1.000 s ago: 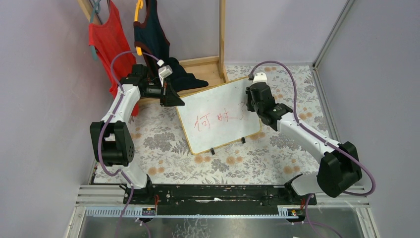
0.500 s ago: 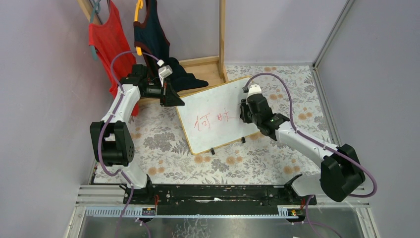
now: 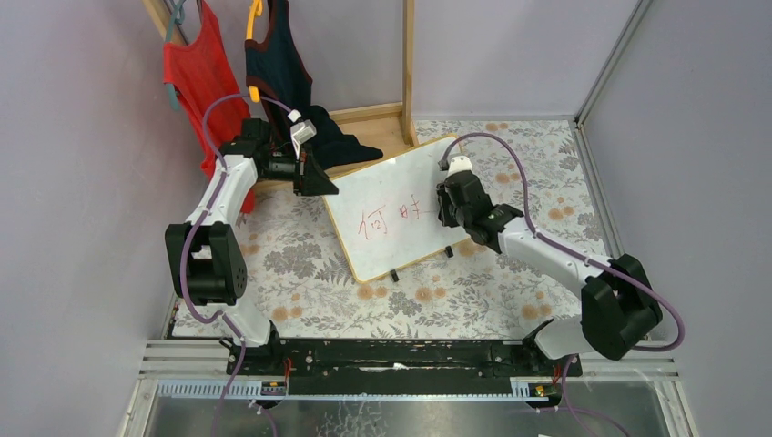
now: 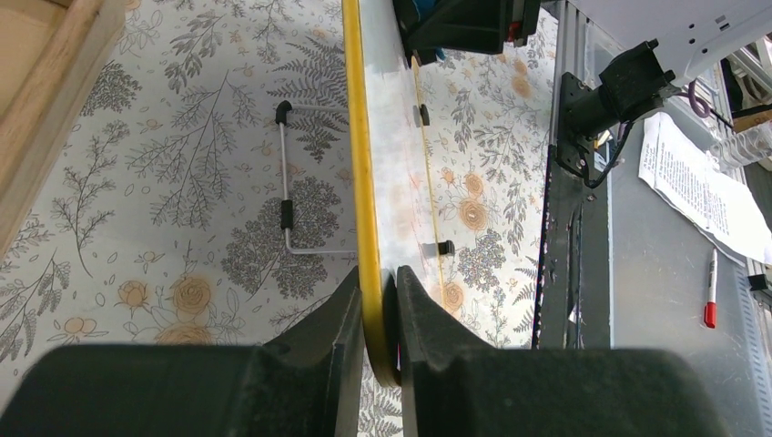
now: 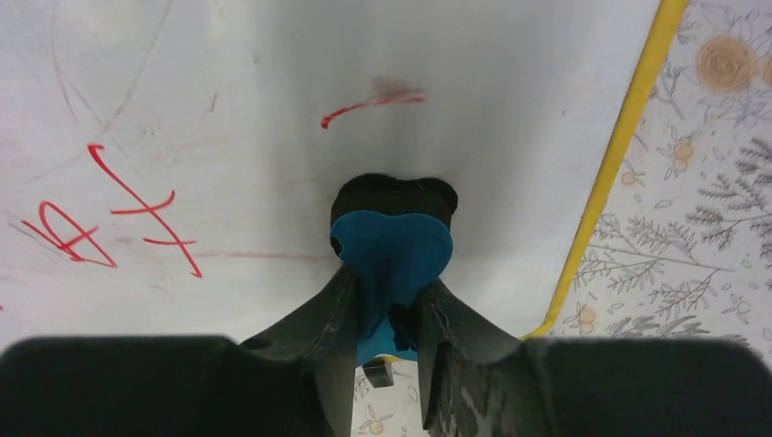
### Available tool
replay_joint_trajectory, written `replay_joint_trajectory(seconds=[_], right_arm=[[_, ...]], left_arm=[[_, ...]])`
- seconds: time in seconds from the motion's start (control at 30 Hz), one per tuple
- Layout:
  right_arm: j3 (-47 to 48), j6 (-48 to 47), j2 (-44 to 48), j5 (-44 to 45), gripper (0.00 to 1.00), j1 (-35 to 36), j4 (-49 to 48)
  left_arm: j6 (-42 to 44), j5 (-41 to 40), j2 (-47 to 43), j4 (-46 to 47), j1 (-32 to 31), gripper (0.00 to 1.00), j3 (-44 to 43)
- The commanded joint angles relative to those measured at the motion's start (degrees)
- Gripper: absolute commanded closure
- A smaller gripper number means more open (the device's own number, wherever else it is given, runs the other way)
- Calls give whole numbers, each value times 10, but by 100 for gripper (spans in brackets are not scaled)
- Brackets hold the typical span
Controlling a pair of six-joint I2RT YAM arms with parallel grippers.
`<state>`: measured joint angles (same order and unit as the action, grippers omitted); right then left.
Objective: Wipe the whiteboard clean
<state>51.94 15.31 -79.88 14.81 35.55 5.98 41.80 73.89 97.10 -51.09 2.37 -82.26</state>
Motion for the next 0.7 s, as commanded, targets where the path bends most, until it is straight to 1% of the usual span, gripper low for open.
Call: replay_joint_trajectory(seconds=[0.0,0.17,0.37,0.53,0.67], right_arm=[[87,-27,-29,34,100,4,-9],[146,-46,-42,52,100,2,5],[179,-65,-48,76,100,-3,11],[158,-64,-45,72,100,-7,9],[108,-49,-37,58,100,-7,-9]], left_arm=[[32,-41,-6,11,4,100,7],[33,-44,-9,11,4,100,10],[34,-44,-11,12,4,100,11],[34,-43,-11,12,4,100,11],[34,-40,-11,12,4,100,12]])
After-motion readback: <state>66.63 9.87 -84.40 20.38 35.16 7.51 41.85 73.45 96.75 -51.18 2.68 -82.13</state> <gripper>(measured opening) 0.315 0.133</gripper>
